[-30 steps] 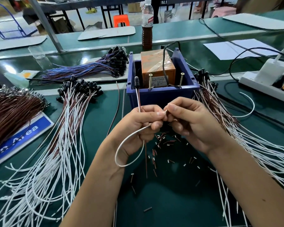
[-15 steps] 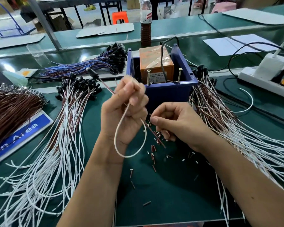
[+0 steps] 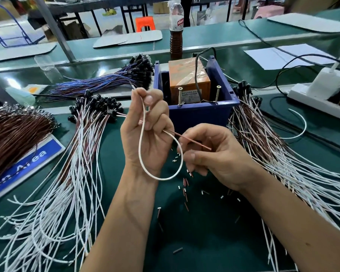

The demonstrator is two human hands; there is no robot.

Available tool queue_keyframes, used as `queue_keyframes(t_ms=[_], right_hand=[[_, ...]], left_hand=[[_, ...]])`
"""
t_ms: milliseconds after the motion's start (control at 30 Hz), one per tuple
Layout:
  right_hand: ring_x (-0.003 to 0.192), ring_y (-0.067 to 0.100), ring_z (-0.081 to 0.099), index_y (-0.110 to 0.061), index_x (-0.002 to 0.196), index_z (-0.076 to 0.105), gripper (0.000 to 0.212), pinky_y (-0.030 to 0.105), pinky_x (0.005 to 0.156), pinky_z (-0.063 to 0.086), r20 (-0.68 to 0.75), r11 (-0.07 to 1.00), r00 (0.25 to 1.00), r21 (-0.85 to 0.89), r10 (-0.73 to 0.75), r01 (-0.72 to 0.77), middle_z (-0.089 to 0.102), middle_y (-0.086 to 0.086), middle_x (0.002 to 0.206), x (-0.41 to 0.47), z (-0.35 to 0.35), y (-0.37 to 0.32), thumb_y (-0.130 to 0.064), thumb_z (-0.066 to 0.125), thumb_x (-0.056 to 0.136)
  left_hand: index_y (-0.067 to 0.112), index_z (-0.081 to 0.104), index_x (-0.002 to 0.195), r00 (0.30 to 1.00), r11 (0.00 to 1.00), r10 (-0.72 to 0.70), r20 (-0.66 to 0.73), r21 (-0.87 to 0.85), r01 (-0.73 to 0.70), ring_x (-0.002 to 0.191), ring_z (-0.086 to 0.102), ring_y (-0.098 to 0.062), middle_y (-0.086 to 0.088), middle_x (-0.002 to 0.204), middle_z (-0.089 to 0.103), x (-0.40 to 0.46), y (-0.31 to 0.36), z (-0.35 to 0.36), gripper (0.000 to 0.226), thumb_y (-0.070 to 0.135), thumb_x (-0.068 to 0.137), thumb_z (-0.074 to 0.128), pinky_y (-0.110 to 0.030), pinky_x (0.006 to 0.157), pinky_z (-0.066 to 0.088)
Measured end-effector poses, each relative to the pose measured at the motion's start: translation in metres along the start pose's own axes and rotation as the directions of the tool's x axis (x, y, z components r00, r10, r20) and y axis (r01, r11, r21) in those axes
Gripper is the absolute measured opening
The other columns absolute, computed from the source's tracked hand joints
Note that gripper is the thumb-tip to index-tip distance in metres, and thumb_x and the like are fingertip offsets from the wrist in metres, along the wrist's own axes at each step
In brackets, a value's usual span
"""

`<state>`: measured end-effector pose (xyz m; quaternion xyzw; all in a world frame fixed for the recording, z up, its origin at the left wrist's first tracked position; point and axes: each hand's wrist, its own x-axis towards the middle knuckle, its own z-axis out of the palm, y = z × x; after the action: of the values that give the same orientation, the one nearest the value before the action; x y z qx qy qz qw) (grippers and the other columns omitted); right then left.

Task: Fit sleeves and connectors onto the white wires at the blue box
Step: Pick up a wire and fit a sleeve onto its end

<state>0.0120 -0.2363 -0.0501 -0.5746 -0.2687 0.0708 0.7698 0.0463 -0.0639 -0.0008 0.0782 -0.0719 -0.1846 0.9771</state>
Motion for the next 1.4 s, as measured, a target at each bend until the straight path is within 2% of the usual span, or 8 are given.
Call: queue_keyframes(t_ms=[133,333,500,600,800,1000,1133,1400], right_hand=[[0.057,0.017,0.063,-0.017,0.093,0.079,0.016,0.020,0.043,0.043,-0.070,0.999,0.997,0.024,-0.022,0.024,0.060,0.034,0.081,0.000,-0.002,-0.001,-0.026,0.086,0.083],[0.053,0.013,0.064,-0.023,0.105,0.079,0.029,0.018,0.041,0.041,-0.159,0.994,0.987,0.102,-0.013,0.030,0.075,0.007,0.087,0.000,-0.002,-0.004,-0.024,0.088,0.078],[0.064,0.012,0.068,-0.021,0.105,0.083,0.024,0.019,0.046,0.045,-0.124,0.999,0.992,0.043,-0.024,0.029,0.078,0.009,0.092,-0.002,0.000,-0.004,-0.022,0.086,0.081],[0.067,0.015,0.068,-0.016,0.104,0.082,0.020,0.019,0.046,0.045,-0.105,0.998,0.993,0.026,-0.047,0.050,0.074,0.011,0.093,-0.001,-0.001,-0.003,-0.022,0.084,0.085],[0.066,0.014,0.068,-0.018,0.099,0.080,0.013,0.018,0.043,0.044,-0.218,0.990,0.972,0.090,-0.091,0.113,0.076,0.010,0.105,0.002,-0.002,-0.003,-0.026,0.076,0.091],[0.052,0.015,0.060,-0.018,0.094,0.075,0.008,0.020,0.042,0.041,-0.474,0.973,0.869,0.095,-0.140,0.209,0.078,0.011,0.095,0.005,-0.006,-0.008,-0.021,0.068,0.094],[0.046,0.016,0.053,-0.012,0.103,0.068,0.004,0.024,0.043,0.038,-0.629,0.981,0.755,-0.081,-0.186,0.175,0.078,0.012,0.089,0.005,-0.007,-0.007,-0.012,0.067,0.099],[0.040,0.018,0.051,-0.012,0.093,0.071,0.008,0.022,0.042,0.042,-0.691,0.953,0.663,-0.272,-0.288,0.131,0.076,0.011,0.077,0.005,-0.009,-0.003,-0.011,0.069,0.101]], left_hand=[[0.000,0.062,0.096,1.000,1.000,-0.015,0.007,0.016,0.015,0.057,0.030,-0.006,-0.006,0.083,0.049,-0.002,-0.003,-0.002,0.007,0.003,0.092,0.068,-0.022,0.047,0.027],[0.002,0.058,0.097,1.000,0.998,0.021,0.009,0.052,-0.021,0.058,0.030,-0.006,-0.005,0.082,0.047,-0.005,-0.007,-0.005,0.008,0.006,0.094,0.065,-0.021,0.048,0.029],[0.004,0.059,0.095,0.997,0.993,0.050,0.059,0.104,-0.056,0.059,0.031,-0.005,-0.003,0.082,0.046,-0.008,-0.015,-0.006,0.011,0.014,0.099,0.055,-0.019,0.047,0.032],[0.009,0.057,0.094,0.992,0.964,0.088,0.085,0.244,-0.106,0.055,0.038,-0.004,0.001,0.081,0.045,-0.009,-0.017,-0.009,0.017,0.021,0.101,0.048,-0.018,0.047,0.037],[0.007,0.054,0.084,0.932,0.674,0.348,0.105,0.662,-0.326,0.050,0.042,-0.009,-0.005,0.073,0.049,-0.005,-0.030,-0.010,0.013,0.011,0.096,0.057,-0.017,0.045,0.036],[0.009,0.058,0.088,0.850,0.516,0.525,0.043,0.778,-0.358,0.064,0.060,-0.017,-0.002,0.070,0.062,0.000,-0.037,-0.013,0.014,0.015,0.101,0.055,-0.025,0.058,0.050],[0.011,0.061,0.086,0.785,0.337,0.616,0.063,0.880,-0.335,0.051,0.049,-0.011,0.000,0.065,0.063,0.004,-0.040,-0.022,0.020,0.015,0.105,0.056,-0.020,0.048,0.040],[0.014,0.069,0.076,0.755,0.234,0.653,0.052,0.935,-0.267,0.047,0.042,-0.010,0.004,0.054,0.054,0.008,-0.048,-0.028,0.021,0.020,0.096,0.068,-0.020,0.049,0.033]])
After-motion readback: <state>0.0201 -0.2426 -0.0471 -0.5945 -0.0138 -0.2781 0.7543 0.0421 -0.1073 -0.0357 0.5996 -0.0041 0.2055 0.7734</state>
